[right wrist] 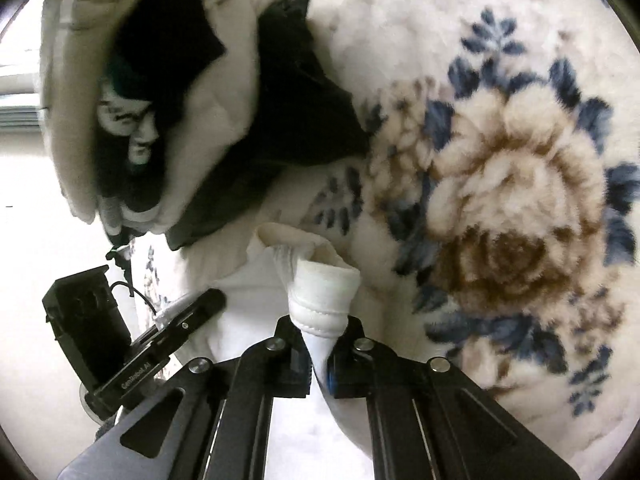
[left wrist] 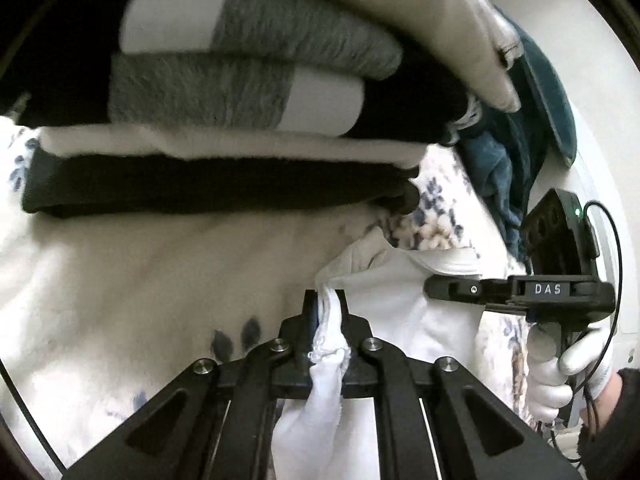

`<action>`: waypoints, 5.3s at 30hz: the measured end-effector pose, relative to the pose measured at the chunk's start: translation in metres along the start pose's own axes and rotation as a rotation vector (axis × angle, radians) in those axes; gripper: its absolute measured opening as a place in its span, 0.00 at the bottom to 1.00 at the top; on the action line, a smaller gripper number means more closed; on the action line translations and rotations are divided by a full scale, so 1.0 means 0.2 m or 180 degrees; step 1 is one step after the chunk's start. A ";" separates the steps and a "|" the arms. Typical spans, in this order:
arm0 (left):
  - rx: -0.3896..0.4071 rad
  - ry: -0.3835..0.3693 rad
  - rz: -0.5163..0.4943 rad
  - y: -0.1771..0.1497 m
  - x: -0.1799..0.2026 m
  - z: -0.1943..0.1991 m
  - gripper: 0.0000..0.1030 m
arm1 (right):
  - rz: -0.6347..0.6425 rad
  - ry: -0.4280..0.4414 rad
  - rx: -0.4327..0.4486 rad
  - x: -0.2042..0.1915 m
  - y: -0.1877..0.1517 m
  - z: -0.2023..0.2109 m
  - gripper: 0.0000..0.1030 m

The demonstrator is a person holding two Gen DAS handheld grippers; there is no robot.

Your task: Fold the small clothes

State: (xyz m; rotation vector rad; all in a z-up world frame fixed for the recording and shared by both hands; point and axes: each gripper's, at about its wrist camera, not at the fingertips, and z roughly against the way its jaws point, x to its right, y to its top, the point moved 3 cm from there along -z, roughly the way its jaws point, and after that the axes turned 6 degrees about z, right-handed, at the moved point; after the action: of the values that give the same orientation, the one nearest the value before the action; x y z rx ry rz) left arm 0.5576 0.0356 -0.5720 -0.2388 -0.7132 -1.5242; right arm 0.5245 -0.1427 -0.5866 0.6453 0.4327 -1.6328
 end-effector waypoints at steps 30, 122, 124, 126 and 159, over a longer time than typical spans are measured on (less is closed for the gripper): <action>-0.0448 0.0088 0.1010 -1.04 -0.04 0.66 0.64 | -0.0003 0.0329 -0.0257 -0.06 -1.22 0.52 0.61; -0.0439 -0.0125 0.1772 -2.20 -0.19 1.32 0.05 | -0.0937 0.0605 -0.0842 0.04 -2.62 0.36 0.06; -0.0272 -0.0254 0.1746 -2.02 -0.13 1.34 0.05 | -0.0871 0.0657 -0.0689 -0.02 -2.50 0.44 0.06; -0.0139 -0.0396 0.1743 -1.84 -0.12 1.33 0.05 | -0.0808 0.0679 -0.0532 -0.06 -2.37 0.50 0.06; -0.0207 0.0158 0.0517 -0.58 -0.34 0.40 0.05 | -0.0811 -0.0272 0.0290 0.15 -0.94 0.24 0.06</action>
State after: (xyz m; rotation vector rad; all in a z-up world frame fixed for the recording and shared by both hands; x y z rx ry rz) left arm 0.4314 0.1285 -0.5802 -0.2996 -0.5913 -1.3948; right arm 0.3287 -0.1641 -0.5828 0.6041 0.3918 -1.9238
